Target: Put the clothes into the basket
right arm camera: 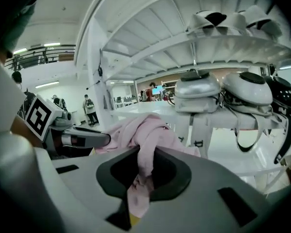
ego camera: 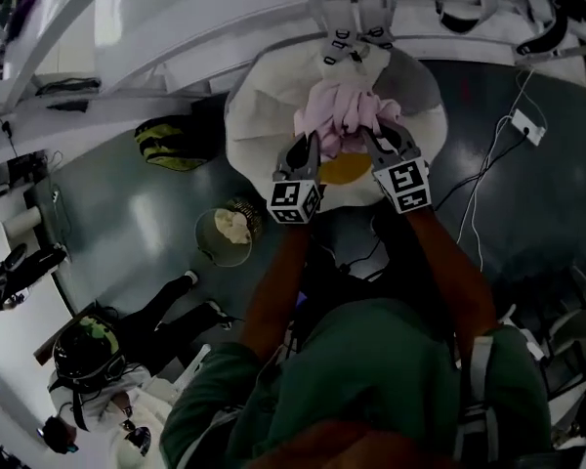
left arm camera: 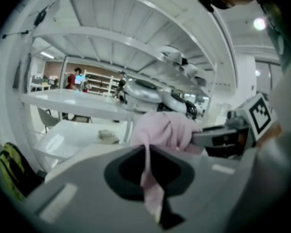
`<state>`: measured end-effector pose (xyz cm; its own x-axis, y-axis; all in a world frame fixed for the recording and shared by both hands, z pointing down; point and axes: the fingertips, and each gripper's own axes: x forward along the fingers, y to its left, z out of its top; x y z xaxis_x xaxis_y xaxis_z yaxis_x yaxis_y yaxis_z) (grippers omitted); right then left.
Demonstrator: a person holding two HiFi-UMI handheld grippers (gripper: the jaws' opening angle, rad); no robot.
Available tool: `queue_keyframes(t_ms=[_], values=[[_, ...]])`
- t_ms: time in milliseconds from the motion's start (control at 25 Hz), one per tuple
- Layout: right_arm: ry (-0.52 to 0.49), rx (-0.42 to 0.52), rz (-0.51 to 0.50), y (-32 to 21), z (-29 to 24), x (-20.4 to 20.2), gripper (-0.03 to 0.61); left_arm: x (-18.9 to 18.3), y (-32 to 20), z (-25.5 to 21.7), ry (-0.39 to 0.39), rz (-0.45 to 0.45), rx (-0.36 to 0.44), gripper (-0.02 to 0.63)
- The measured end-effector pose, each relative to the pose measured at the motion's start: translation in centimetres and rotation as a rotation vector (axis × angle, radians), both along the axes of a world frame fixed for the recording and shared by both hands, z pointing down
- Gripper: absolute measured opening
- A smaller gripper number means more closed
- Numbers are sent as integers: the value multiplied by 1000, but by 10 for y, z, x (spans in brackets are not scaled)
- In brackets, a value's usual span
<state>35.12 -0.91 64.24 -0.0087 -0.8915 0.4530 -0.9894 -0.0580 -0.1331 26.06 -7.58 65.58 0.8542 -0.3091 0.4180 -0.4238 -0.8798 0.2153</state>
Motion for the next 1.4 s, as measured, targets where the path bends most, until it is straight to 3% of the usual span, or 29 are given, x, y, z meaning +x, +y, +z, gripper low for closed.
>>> queue_keyframes(t_ms=[240, 640, 1040, 1400], values=[[33, 75, -102, -46, -70, -76, 41, -84, -39, -73, 79, -99, 64, 15], [37, 136, -359, -113, -136, -256, 41, -275, -84, -139, 111, -321, 144, 15], [10, 122, -595, -139, -147, -446, 41, -469, -86, -146, 79, -529, 163, 15], [-19, 74, -748, -153, -120, -585, 41, -608, -83, -126, 40, -661, 143, 15]])
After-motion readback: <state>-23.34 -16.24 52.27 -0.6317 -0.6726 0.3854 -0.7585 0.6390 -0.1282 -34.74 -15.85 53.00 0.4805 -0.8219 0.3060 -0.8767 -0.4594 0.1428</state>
